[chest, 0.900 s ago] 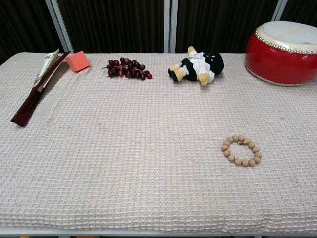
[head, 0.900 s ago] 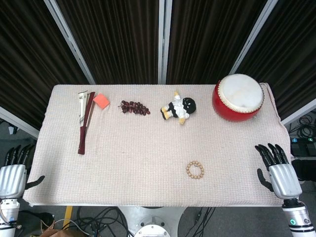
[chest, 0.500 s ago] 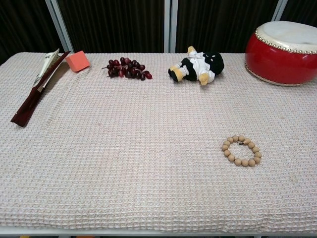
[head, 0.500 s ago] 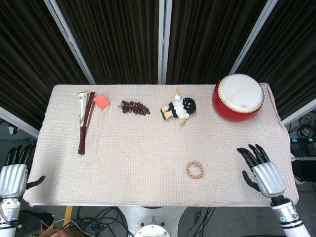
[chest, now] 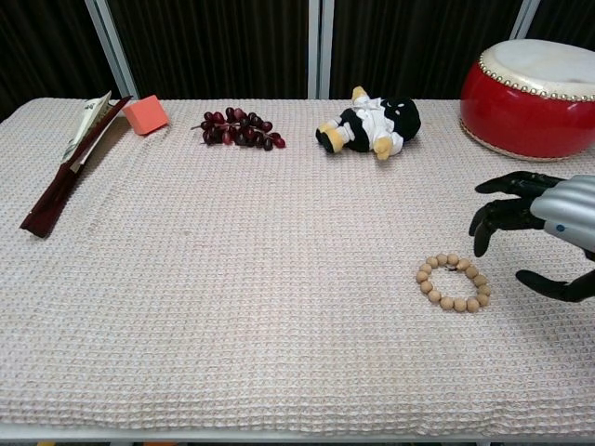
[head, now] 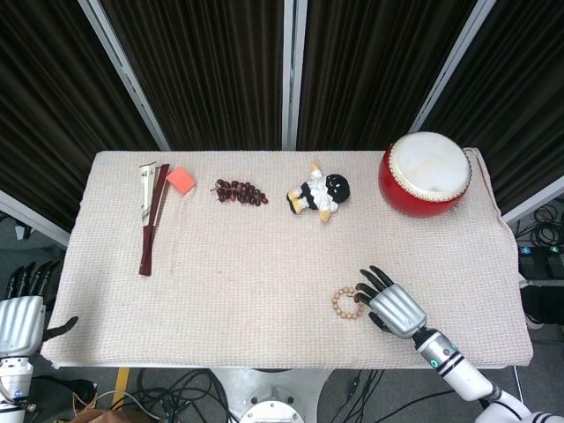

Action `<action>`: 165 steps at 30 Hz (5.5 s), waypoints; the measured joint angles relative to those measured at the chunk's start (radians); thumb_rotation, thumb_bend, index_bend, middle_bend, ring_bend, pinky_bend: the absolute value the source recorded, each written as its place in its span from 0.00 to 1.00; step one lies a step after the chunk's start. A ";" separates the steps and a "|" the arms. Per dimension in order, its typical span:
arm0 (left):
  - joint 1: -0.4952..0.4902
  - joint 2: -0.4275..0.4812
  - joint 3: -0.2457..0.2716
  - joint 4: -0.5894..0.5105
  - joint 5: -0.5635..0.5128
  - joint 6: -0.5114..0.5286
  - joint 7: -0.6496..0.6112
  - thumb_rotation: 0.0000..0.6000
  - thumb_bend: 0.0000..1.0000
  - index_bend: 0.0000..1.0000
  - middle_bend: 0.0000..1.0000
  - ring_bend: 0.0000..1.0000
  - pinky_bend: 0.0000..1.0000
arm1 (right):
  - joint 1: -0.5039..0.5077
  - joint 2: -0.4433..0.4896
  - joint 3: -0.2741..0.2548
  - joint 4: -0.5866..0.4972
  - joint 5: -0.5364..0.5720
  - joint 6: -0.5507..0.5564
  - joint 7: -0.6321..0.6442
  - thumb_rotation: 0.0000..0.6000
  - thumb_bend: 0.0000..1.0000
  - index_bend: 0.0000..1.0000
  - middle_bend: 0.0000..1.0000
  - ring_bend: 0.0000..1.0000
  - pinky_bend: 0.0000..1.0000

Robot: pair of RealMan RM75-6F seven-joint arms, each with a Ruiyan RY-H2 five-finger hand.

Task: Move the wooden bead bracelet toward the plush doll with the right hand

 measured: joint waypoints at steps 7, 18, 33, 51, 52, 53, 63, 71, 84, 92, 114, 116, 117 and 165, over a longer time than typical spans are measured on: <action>0.001 -0.002 0.000 0.011 -0.006 -0.009 -0.014 1.00 0.00 0.11 0.10 0.00 0.01 | 0.017 -0.100 -0.028 0.152 -0.031 0.019 -0.034 1.00 0.33 0.37 0.25 0.00 0.00; -0.001 -0.001 0.003 0.021 -0.004 -0.020 -0.041 1.00 0.00 0.11 0.10 0.00 0.01 | 0.006 -0.210 -0.072 0.334 -0.074 0.120 -0.006 1.00 0.29 0.42 0.29 0.04 0.00; 0.000 -0.004 0.006 0.039 -0.002 -0.030 -0.084 1.00 0.00 0.11 0.10 0.00 0.01 | 0.002 -0.310 -0.086 0.495 -0.075 0.215 0.115 1.00 0.38 0.72 0.48 0.18 0.00; -0.025 -0.001 0.009 0.033 0.007 -0.068 -0.081 1.00 0.00 0.11 0.10 0.00 0.01 | 0.058 -0.021 0.043 -0.011 0.234 -0.112 1.287 1.00 0.43 0.66 0.49 0.17 0.00; -0.027 -0.001 0.009 0.031 0.008 -0.069 -0.079 1.00 0.00 0.11 0.10 0.00 0.01 | 0.062 -0.006 0.045 -0.025 0.233 -0.127 1.369 1.00 0.45 0.66 0.49 0.17 0.00; -0.028 -0.001 0.009 0.029 0.009 -0.071 -0.077 1.00 0.00 0.11 0.10 0.00 0.01 | 0.066 0.008 0.047 -0.037 0.231 -0.140 1.450 1.00 0.47 0.66 0.49 0.17 0.00; -0.035 0.009 0.010 0.009 0.011 -0.075 -0.064 1.00 0.00 0.11 0.10 0.00 0.01 | 0.131 0.090 0.011 -0.034 0.082 -0.136 2.274 1.00 0.52 0.57 0.45 0.13 0.00; -0.040 0.013 0.014 0.000 0.013 -0.083 -0.059 1.00 0.00 0.11 0.10 0.00 0.01 | 0.193 0.079 -0.063 0.091 -0.041 0.035 2.561 0.91 0.53 0.42 0.42 0.09 0.00; -0.046 0.012 0.016 0.005 0.001 -0.102 -0.067 1.00 0.00 0.11 0.10 0.00 0.01 | 0.204 0.033 -0.070 0.131 0.005 0.075 2.249 0.62 0.53 0.28 0.39 0.07 0.00; -0.050 0.007 0.016 0.020 -0.006 -0.112 -0.081 1.00 0.00 0.11 0.10 0.00 0.01 | 0.192 0.000 -0.037 0.098 0.102 0.042 1.913 0.61 0.55 0.28 0.39 0.08 0.00; -0.058 -0.001 0.017 0.039 -0.022 -0.136 -0.098 1.00 0.00 0.11 0.10 0.00 0.01 | 0.214 -0.106 -0.030 0.172 0.099 0.028 1.931 0.27 0.68 0.30 0.45 0.11 0.00; -0.058 -0.002 0.017 0.041 -0.023 -0.137 -0.099 1.00 0.00 0.11 0.10 0.00 0.01 | 0.221 -0.115 -0.031 0.181 0.094 0.029 1.934 0.27 0.71 0.30 0.45 0.11 0.00; -0.058 -0.002 0.017 0.042 -0.023 -0.137 -0.100 1.00 0.00 0.11 0.10 0.00 0.01 | 0.225 -0.119 -0.033 0.186 0.090 0.029 1.935 0.28 0.72 0.30 0.45 0.11 0.00; -0.057 -0.004 0.019 0.044 -0.022 -0.132 -0.105 1.00 0.00 0.11 0.10 0.00 0.01 | 0.222 -0.099 -0.084 0.220 0.063 0.099 1.802 0.42 0.45 0.30 0.48 0.15 0.00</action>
